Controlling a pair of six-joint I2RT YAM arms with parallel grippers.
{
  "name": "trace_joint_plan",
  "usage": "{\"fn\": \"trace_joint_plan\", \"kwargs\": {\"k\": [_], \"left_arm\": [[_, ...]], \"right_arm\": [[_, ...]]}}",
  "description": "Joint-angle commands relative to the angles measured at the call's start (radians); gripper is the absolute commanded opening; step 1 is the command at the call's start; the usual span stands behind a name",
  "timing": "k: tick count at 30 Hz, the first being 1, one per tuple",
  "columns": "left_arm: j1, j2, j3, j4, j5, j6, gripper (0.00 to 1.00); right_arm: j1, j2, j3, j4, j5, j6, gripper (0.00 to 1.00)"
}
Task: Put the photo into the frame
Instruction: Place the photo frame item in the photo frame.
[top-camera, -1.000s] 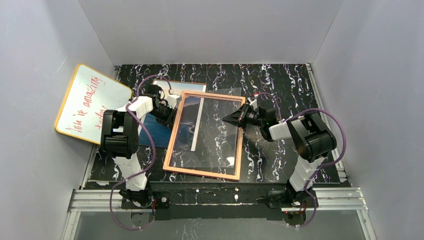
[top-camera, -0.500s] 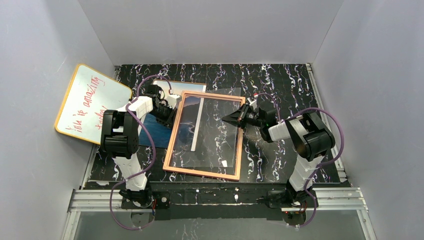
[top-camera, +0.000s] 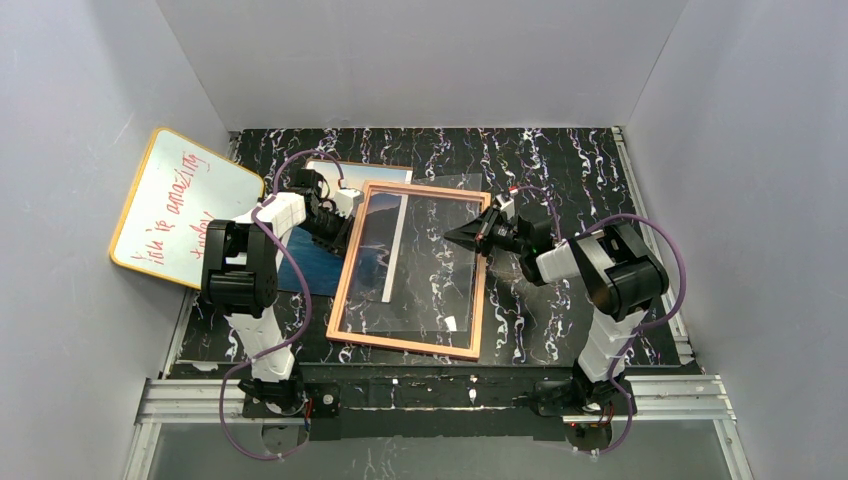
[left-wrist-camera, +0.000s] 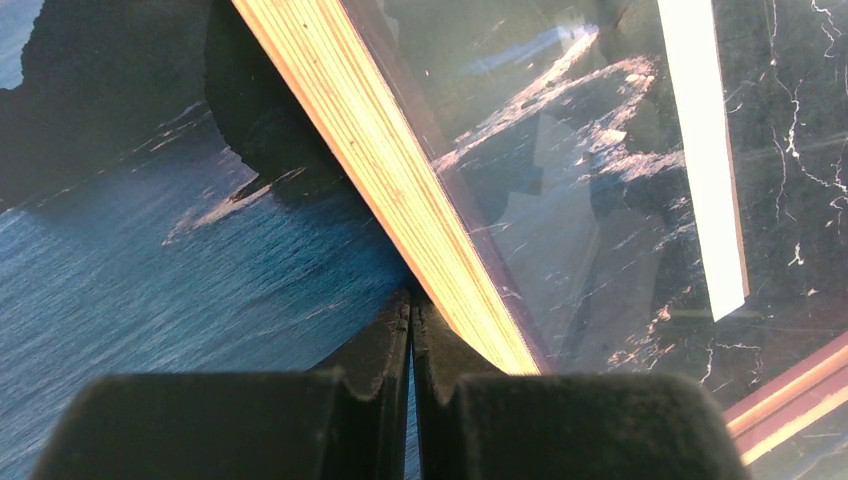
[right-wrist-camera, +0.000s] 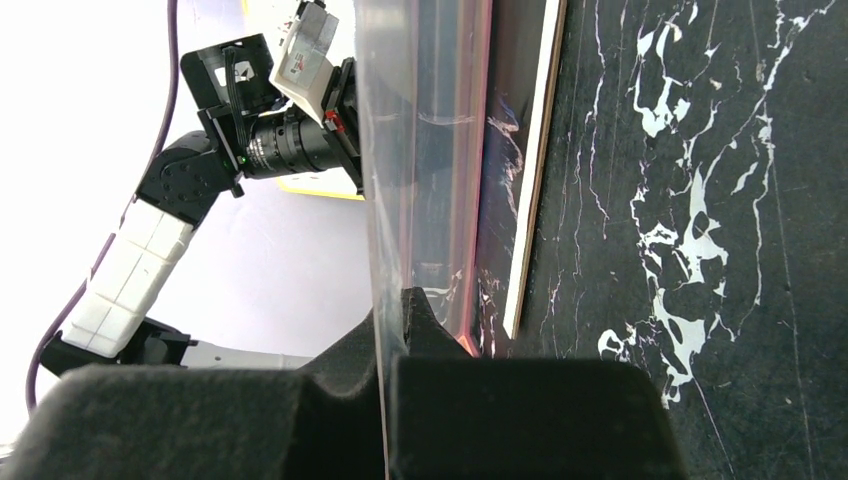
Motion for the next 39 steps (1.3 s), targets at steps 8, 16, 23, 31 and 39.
{"fn": "trace_joint_plan", "kwargs": {"k": [8, 16, 23, 31, 39], "left_arm": [[-0.016, 0.01, -0.042, -0.071, 0.004, 0.026, 0.0], [-0.016, 0.013, -0.041, -0.072, 0.016, 0.023, 0.0], [-0.016, 0.008, -0.042, -0.073, 0.014, 0.028, 0.0], [-0.014, 0.006, -0.041, -0.076, 0.021, 0.023, 0.0], [-0.011, 0.009, -0.033, -0.082, 0.025, 0.017, 0.0]], "right_arm": [[0.019, 0.032, 0.029, 0.168, 0.014, 0.073, 0.01], [0.097, 0.001, 0.088, 0.065, 0.043, 0.059, 0.01], [0.148, -0.063, 0.125, -0.111, 0.145, 0.013, 0.01], [0.174, -0.06, 0.182, -0.19, 0.144, -0.04, 0.01], [0.248, -0.031, 0.297, -0.255, 0.157, -0.053, 0.01]]}}
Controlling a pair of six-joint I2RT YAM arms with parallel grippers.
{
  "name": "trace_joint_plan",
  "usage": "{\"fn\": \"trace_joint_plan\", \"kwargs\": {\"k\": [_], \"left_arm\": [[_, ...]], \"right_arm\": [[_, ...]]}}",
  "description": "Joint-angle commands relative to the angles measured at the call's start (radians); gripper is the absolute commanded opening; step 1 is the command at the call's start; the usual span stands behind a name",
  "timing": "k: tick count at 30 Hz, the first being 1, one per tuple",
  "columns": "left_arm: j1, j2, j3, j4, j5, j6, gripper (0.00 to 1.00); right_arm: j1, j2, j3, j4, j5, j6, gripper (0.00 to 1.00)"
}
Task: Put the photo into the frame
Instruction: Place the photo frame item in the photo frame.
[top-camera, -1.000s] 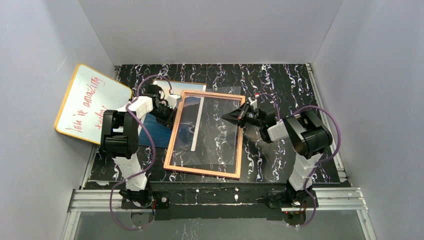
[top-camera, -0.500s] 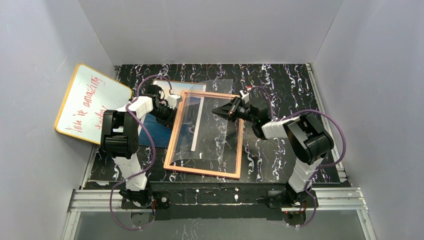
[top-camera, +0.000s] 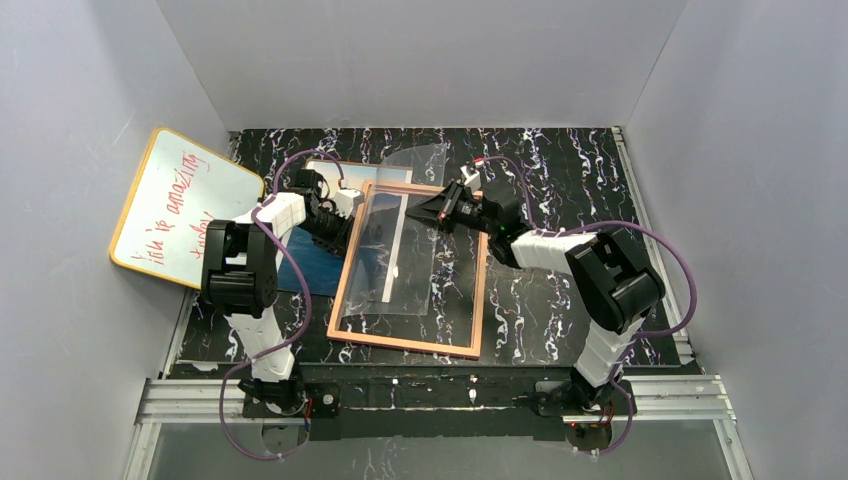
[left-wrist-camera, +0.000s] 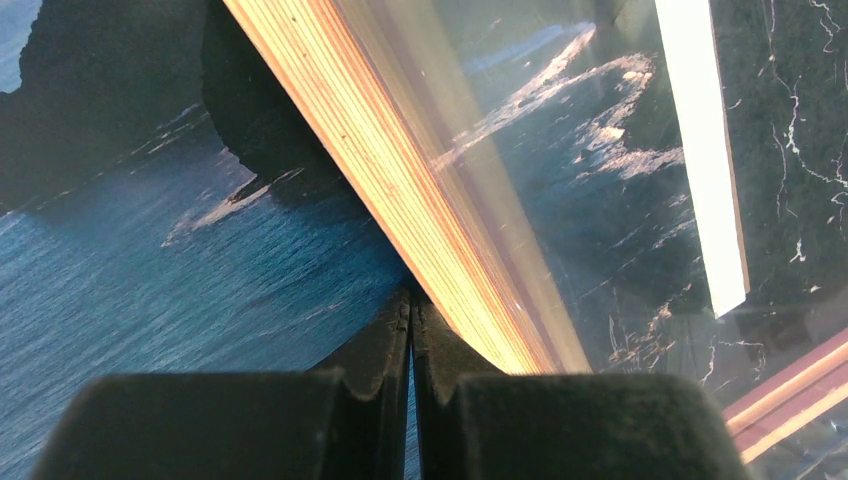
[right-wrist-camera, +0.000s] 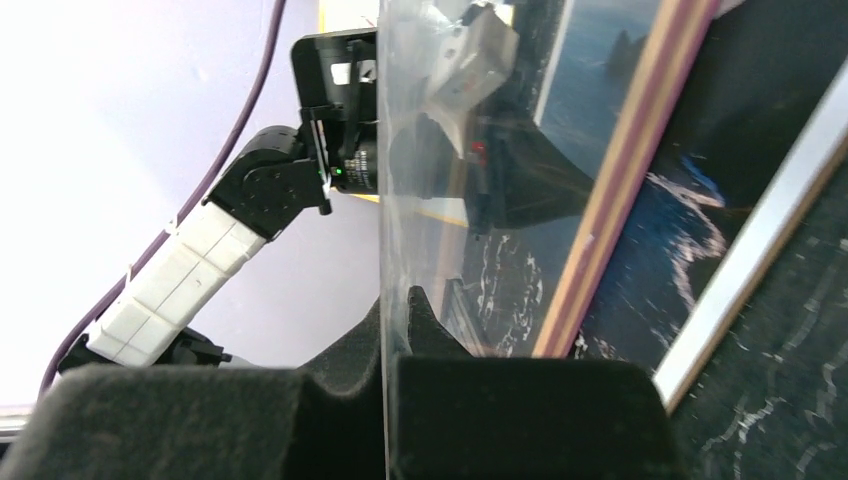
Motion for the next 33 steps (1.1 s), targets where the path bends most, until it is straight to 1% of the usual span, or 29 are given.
{"fn": "trace_joint_plan", "kwargs": {"k": [1, 8, 18, 26, 33], "left_arm": [[-0.011, 0.012, -0.031, -0.08, 0.018, 0.004, 0.0], [0.002, 0.017, -0.019, -0.088, 0.023, 0.001, 0.0], [0.012, 0.019, -0.026, -0.087, 0.026, 0.009, 0.0], [0.018, 0.021, -0.029, -0.086, 0.031, 0.009, 0.0], [0.021, 0.02, -0.034, -0.085, 0.034, 0.012, 0.0]], "right_arm": [[0.061, 0.021, 0.061, -0.087, 0.005, -0.049, 0.01], [0.081, -0.02, 0.112, -0.156, 0.022, -0.083, 0.01], [0.083, -0.086, 0.089, -0.208, 0.037, -0.109, 0.01], [0.068, -0.169, 0.078, -0.377, 0.043, -0.213, 0.01], [0.01, -0.24, -0.019, -0.323, -0.031, -0.198, 0.01]]}}
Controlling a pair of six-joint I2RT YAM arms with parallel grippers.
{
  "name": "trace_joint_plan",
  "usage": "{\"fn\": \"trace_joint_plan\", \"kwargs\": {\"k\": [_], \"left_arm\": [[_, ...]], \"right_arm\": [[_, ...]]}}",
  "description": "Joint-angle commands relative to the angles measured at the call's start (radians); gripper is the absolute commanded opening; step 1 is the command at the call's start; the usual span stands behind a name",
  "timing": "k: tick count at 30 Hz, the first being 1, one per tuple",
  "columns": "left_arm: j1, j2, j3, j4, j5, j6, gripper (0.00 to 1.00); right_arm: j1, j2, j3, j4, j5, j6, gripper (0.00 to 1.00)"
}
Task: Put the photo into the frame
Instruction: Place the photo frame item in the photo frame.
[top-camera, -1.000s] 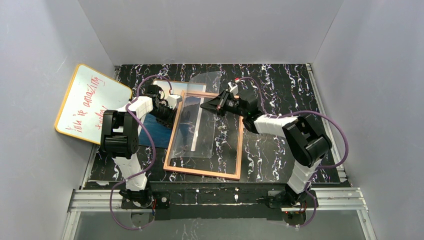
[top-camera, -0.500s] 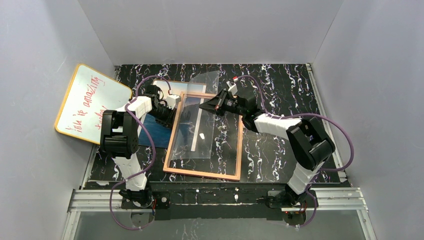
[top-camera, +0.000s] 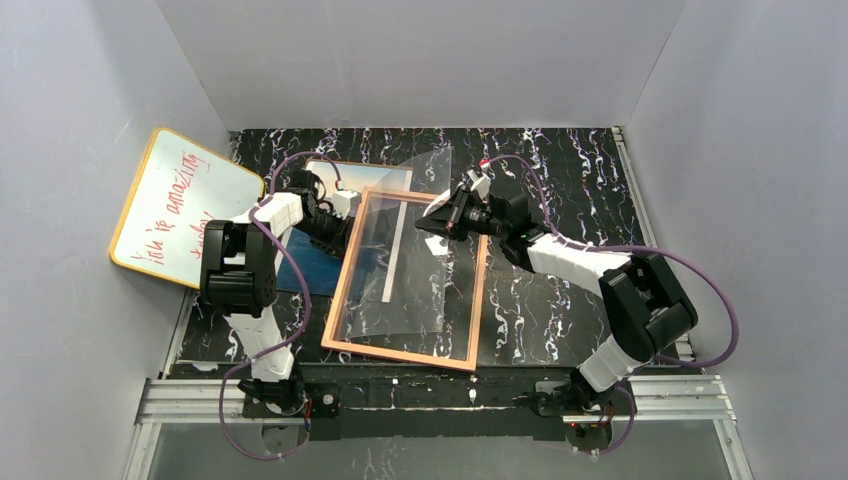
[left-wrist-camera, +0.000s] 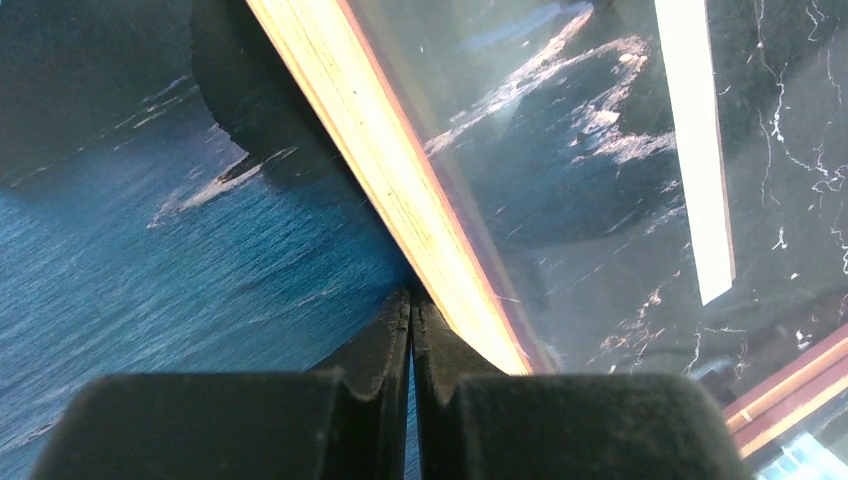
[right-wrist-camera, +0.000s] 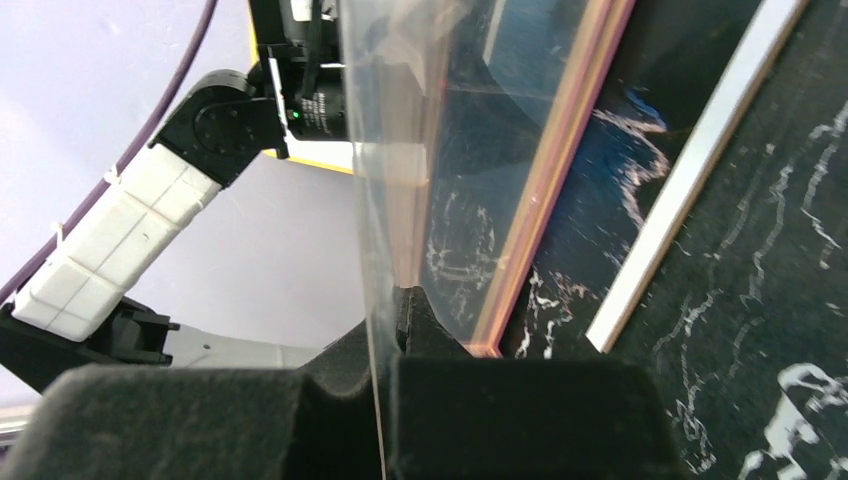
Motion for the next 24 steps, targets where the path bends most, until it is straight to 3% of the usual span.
{"fn": "trace_joint_plan", "kwargs": {"k": [1, 24], "left_arm": [[0.002, 0.019, -0.035, -0.06, 0.008, 0.012, 0.0], [0.004, 0.022, -0.041, -0.057, 0.014, 0.013, 0.0]], "right_arm": [[-0.032, -0.052, -0.034, 0.016, -0.075, -0.026, 0.01], [-0.073, -0.069, -0.169, 0.027, -0.017, 0.008, 0.01]]}}
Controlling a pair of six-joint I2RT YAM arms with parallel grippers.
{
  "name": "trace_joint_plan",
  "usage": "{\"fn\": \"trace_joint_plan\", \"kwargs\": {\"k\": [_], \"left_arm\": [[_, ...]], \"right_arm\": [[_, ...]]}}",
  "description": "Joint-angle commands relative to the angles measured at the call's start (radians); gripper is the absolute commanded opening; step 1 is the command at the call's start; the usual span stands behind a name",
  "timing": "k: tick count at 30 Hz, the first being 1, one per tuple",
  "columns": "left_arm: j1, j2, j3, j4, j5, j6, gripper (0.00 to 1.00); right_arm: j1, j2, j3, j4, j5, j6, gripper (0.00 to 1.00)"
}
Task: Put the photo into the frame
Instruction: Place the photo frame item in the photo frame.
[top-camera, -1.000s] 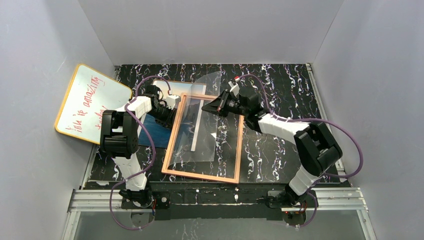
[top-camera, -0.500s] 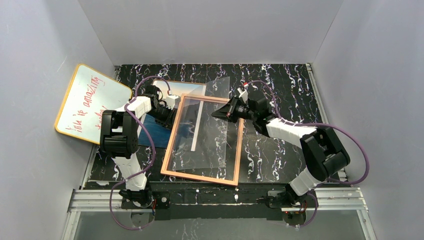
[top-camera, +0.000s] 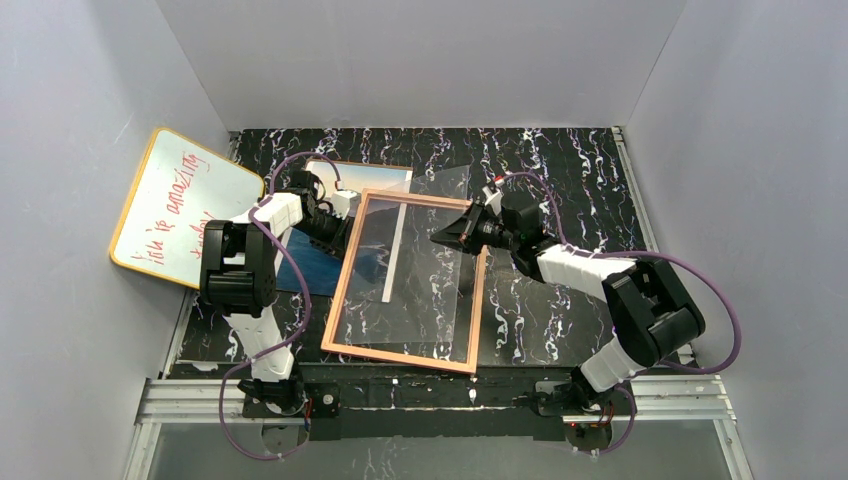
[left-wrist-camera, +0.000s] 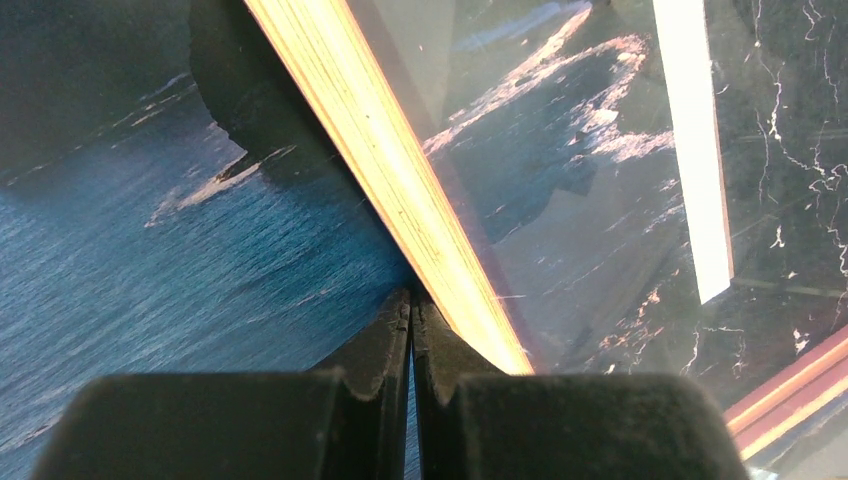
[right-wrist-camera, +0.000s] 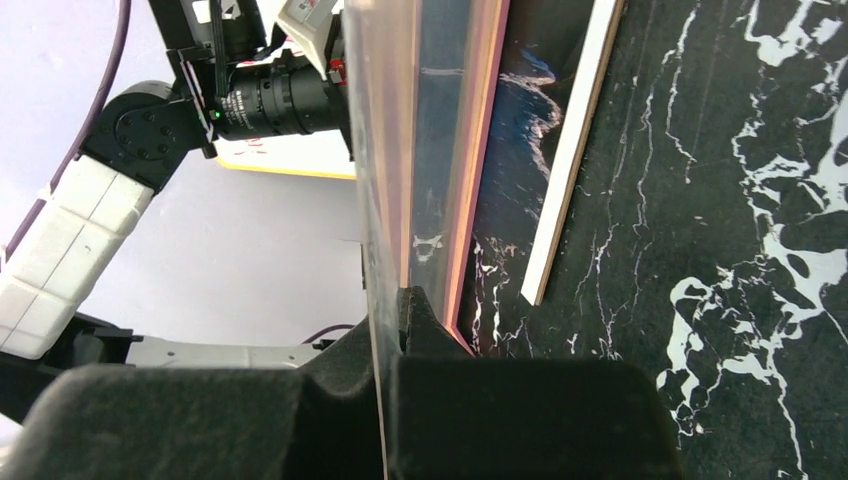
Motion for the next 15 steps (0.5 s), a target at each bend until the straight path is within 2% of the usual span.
{"fn": "trace_joint_plan", "kwargs": {"k": [1, 6, 15], "left_arm": [[0.0, 0.021, -0.037, -0.056, 0.007, 0.012, 0.0], [-0.001, 0.026, -0.035, -0.054, 0.008, 0.011, 0.0], [0.0, 0.024, -0.045, -0.054, 0.015, 0.016, 0.0]], "right_arm": [[-0.007, -0.02, -0.034, 0.048, 0.007, 0.008, 0.01], [-0.01, -0.004, -0.073, 0.07, 0.019, 0.016, 0.01], [-0.01, 0.062, -0.138, 0.217, 0.022, 0.112, 0.01]]}}
